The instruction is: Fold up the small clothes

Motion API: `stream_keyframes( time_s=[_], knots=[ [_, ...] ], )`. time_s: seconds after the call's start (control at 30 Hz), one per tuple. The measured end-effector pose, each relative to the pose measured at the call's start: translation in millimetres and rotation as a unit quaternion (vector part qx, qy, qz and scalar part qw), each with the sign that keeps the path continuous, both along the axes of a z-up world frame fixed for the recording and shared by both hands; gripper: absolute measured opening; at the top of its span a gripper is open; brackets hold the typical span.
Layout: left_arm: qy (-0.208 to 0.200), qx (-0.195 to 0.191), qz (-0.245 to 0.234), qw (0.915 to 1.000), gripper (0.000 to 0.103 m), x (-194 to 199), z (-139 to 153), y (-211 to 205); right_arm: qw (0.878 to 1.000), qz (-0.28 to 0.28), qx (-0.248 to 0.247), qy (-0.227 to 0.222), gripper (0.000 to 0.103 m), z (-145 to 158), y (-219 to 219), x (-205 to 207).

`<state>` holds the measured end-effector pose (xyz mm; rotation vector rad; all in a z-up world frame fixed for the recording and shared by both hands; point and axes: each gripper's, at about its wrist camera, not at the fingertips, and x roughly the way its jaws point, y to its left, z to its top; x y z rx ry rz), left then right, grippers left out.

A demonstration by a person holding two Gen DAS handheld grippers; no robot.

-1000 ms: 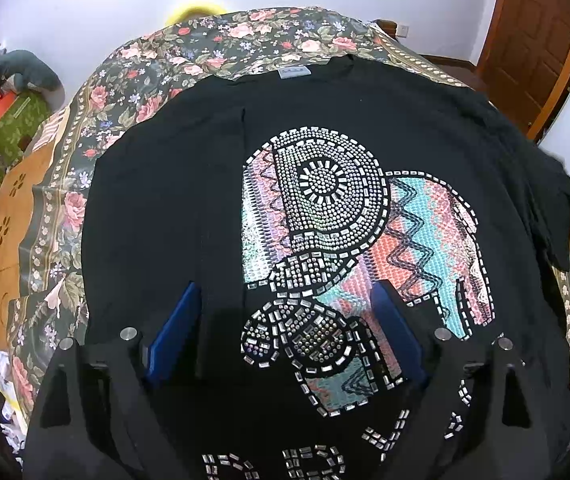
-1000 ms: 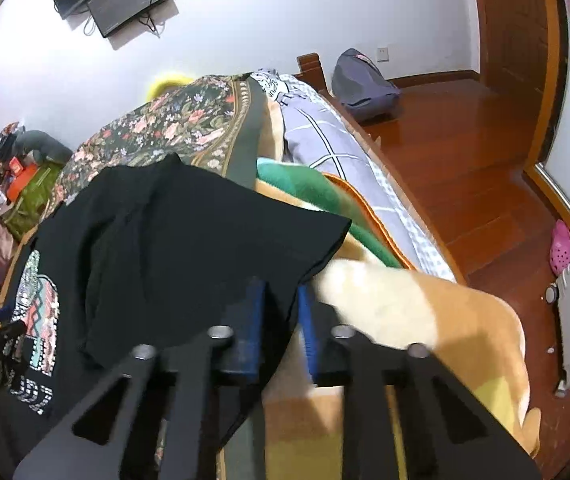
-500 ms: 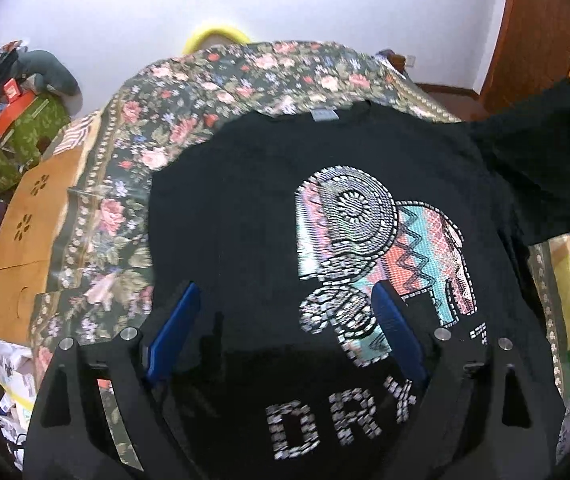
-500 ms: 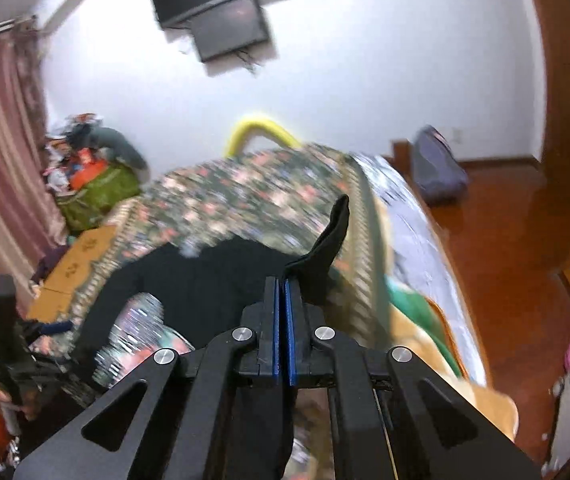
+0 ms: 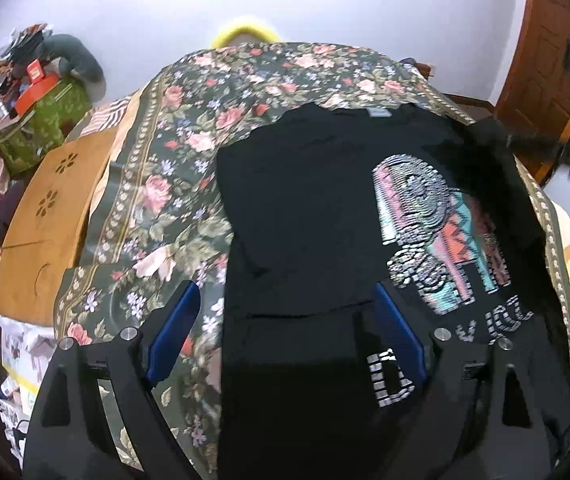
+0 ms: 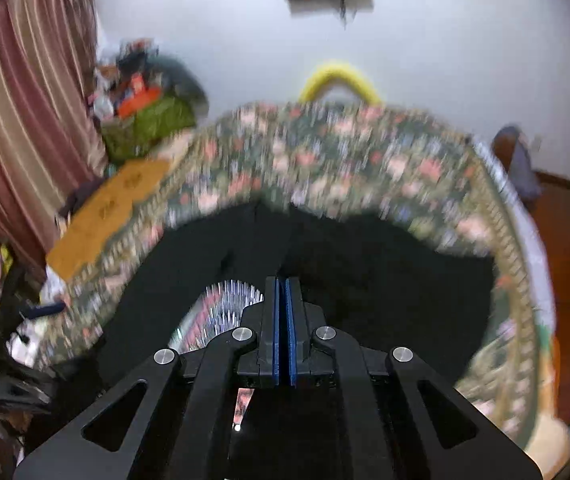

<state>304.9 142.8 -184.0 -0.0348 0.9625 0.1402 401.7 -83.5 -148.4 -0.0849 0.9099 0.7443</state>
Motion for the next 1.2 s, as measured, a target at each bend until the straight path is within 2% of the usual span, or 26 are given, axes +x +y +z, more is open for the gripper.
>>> stream_keyframes(
  time_s=[0.07,0.1,0.17,0.2,0.3,0.4,0.5,0.57,0.73,0.83,0.9,1.1,1.2],
  knots=[
    [0.006,-0.002,0.005,1.0,0.088,2,-3,3,0.999,0.009,-0.006,0.039,0.004,-23,0,-1],
    [0.009,-0.004,0.008,0.9999,0.088,4,-5,4,0.999,0.009,-0.012,0.049,0.006,-24,1,-1],
    [0.014,-0.008,0.008,0.9998,0.088,10,-5,2,0.998,0.011,-0.021,0.063,0.015,-28,-4,-3],
    [0.015,-0.01,0.007,0.9998,0.088,14,-5,-1,0.998,0.013,-0.016,0.062,0.021,-24,-12,-4],
    [0.01,-0.015,-0.009,0.9998,0.088,27,1,-17,0.999,0.002,0.006,0.035,0.031,-8,-36,-9],
    [0.002,-0.012,-0.034,0.9993,0.088,48,9,-42,1.0,-0.017,0.022,0.007,0.033,10,-63,-8],
    [0.001,-0.007,-0.056,0.9984,0.088,72,10,-67,0.999,-0.032,0.013,-0.017,0.033,17,-78,-4],
    [0.006,-0.007,-0.071,0.9975,0.088,90,5,-84,0.999,-0.04,-0.001,-0.028,0.033,14,-85,-3],
    [0.036,-0.026,-0.086,0.9954,0.088,125,-21,-111,0.999,-0.028,-0.027,-0.01,0.033,-15,-85,3],
    [0.053,0.008,-0.083,0.9951,0.089,140,-40,-123,0.999,-0.016,-0.044,0.006,0.033,-36,-80,4],
    [0.041,0.038,-0.087,0.9946,0.096,139,-45,-126,0.999,-0.014,-0.043,0.01,0.033,-43,-82,0],
    [0.038,0.086,-0.069,0.9932,0.095,126,-35,-107,0.999,-0.009,-0.04,0.017,0.034,-41,-98,-13],
    [0.037,0.088,-0.053,0.994,0.095,112,-23,-87,0.998,-0.015,-0.054,0.016,0.038,-37,-112,-26]
  ],
)
